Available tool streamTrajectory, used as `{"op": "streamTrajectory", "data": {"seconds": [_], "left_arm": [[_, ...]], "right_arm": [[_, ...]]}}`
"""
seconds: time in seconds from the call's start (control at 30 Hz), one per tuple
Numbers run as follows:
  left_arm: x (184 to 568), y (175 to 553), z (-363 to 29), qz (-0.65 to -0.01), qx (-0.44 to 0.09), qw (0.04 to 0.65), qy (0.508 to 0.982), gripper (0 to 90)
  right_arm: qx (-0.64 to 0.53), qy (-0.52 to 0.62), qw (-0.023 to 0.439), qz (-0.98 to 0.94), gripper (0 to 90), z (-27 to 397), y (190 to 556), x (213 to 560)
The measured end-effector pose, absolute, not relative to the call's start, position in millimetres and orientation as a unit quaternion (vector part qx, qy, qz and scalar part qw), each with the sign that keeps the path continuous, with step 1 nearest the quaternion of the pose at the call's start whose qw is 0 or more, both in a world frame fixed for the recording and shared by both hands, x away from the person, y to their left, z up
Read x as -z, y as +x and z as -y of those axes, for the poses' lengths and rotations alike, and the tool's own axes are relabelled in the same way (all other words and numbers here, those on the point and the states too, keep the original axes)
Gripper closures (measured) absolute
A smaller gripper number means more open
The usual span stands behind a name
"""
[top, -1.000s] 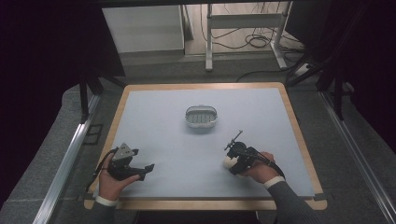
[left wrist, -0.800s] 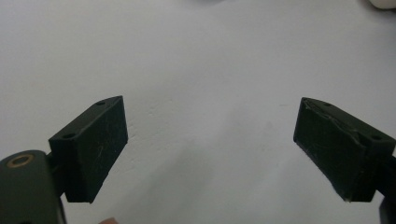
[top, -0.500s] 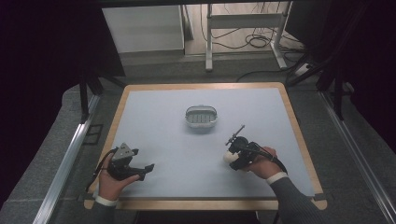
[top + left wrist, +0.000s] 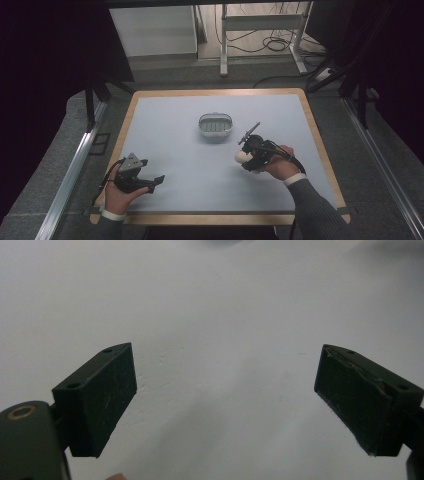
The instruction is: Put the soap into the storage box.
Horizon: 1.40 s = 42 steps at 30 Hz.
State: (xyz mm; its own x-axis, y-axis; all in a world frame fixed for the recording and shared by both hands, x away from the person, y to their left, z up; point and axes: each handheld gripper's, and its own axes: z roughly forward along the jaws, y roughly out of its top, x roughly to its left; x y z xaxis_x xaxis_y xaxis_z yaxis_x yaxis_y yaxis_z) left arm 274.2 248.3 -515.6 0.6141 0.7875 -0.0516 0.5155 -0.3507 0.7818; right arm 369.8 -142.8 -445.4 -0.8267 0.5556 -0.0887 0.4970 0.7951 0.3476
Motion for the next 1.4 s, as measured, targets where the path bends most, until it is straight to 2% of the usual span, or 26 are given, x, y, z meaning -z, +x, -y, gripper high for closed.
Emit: {"op": "streamTrajectory", "data": {"seconds": [0.17,1.4], "left_arm": [[515.7,274.3,-248.3,-0.405,-0.169,0.401,0.804,10.4],[518.6,276.1,-245.6,-0.401,-0.16,0.396,0.811,10.1]], "right_arm": [[-0.158,0.276,0.105,-0.942,49.3,141.0,372.3,441.2],[-0.176,0.254,0.102,-0.945,49.3,122.4,413.8,425.1]]}}
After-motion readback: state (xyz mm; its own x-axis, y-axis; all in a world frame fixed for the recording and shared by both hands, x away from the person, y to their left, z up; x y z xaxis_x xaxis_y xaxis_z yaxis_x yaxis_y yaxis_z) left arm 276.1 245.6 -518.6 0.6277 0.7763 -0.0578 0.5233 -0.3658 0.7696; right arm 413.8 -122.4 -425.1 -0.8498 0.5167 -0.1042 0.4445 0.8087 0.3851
